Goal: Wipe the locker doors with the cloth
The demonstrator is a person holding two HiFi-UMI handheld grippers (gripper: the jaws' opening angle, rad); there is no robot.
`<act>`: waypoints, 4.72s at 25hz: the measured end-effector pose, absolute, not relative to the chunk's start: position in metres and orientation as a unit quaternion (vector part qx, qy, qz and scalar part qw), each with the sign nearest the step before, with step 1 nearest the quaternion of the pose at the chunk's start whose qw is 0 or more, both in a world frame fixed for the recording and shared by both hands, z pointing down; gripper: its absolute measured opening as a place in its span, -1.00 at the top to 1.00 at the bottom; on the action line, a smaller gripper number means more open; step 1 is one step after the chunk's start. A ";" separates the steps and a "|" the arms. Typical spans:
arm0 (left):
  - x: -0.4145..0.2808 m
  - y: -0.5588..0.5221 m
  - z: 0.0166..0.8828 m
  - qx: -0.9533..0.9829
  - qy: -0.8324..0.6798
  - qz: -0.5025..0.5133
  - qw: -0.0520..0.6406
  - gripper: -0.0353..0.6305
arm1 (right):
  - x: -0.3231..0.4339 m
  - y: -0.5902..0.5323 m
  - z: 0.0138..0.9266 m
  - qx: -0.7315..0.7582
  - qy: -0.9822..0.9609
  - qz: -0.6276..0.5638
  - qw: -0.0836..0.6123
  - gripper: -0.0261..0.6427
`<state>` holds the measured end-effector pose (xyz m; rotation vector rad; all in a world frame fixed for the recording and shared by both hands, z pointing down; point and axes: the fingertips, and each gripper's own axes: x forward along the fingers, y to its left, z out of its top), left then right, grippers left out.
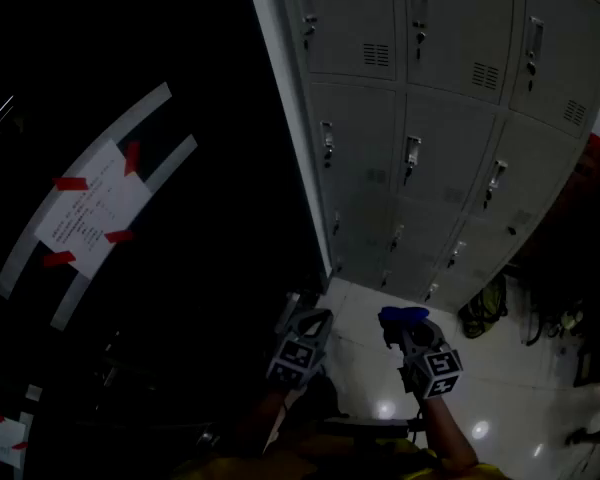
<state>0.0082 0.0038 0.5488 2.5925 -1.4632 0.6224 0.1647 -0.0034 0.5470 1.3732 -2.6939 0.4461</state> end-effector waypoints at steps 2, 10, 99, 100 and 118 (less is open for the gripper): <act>-0.009 -0.034 0.564 0.851 -0.482 0.200 0.059 0.88 | 0.148 -0.037 0.558 0.450 -0.880 0.144 0.053 0.72; -0.036 -0.204 0.534 0.887 -0.415 0.199 0.016 0.88 | 0.093 -0.206 0.543 0.508 -0.850 0.130 0.040 0.72; -0.094 -0.439 0.474 0.882 -0.400 0.243 -0.049 0.88 | -0.038 -0.519 0.667 0.565 -0.799 0.143 0.148 0.72; -0.095 -0.440 0.475 0.883 -0.399 0.242 -0.048 0.88 | -0.037 -0.514 0.633 0.566 -0.808 0.119 0.116 0.72; -0.059 -0.457 0.486 0.897 -0.376 0.229 -0.035 0.88 | 0.033 -0.528 0.649 0.586 -0.786 0.134 0.148 0.72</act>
